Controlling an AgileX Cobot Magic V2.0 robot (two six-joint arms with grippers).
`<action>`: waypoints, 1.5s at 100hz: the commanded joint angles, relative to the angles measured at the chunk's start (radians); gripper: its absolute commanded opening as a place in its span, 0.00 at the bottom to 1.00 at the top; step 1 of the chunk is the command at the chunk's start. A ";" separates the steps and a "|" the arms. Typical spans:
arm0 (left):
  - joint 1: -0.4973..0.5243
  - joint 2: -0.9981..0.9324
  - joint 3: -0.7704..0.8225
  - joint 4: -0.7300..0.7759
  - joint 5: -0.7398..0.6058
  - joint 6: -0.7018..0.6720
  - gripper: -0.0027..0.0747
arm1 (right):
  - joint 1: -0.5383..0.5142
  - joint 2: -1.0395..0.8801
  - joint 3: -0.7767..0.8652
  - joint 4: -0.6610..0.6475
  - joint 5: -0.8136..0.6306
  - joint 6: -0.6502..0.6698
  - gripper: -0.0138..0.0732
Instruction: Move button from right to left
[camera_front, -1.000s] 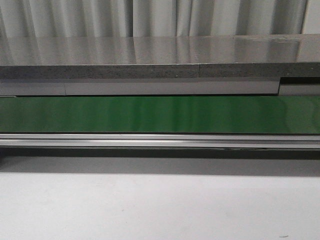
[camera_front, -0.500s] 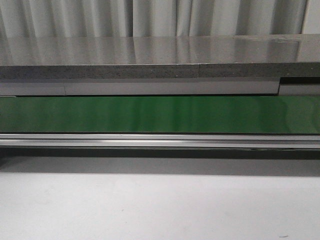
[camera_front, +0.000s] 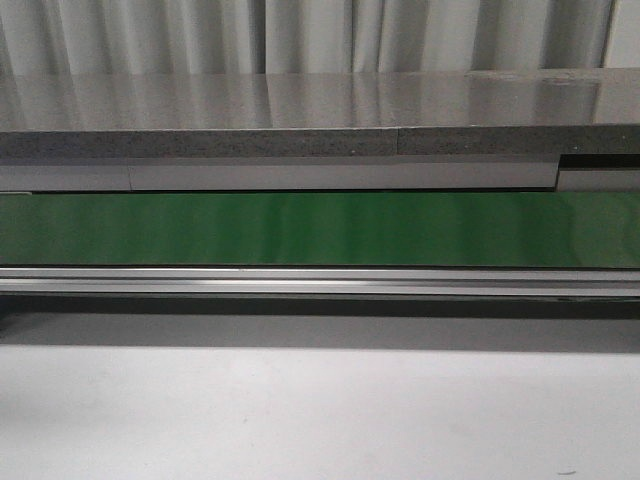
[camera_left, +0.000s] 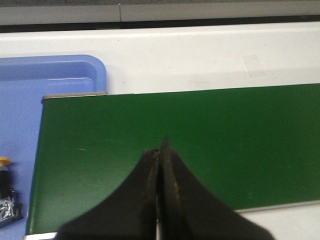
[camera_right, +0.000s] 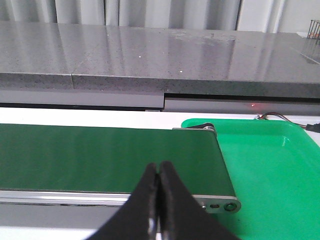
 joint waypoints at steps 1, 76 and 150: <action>-0.039 -0.068 0.022 -0.024 -0.097 0.001 0.01 | 0.001 0.013 -0.024 0.000 -0.085 -0.005 0.08; -0.061 -0.542 0.370 -0.022 -0.208 0.001 0.01 | 0.001 0.013 -0.024 0.000 -0.085 -0.005 0.08; -0.052 -0.904 0.599 -0.022 -0.317 0.001 0.01 | 0.001 0.013 -0.024 0.000 -0.085 -0.005 0.08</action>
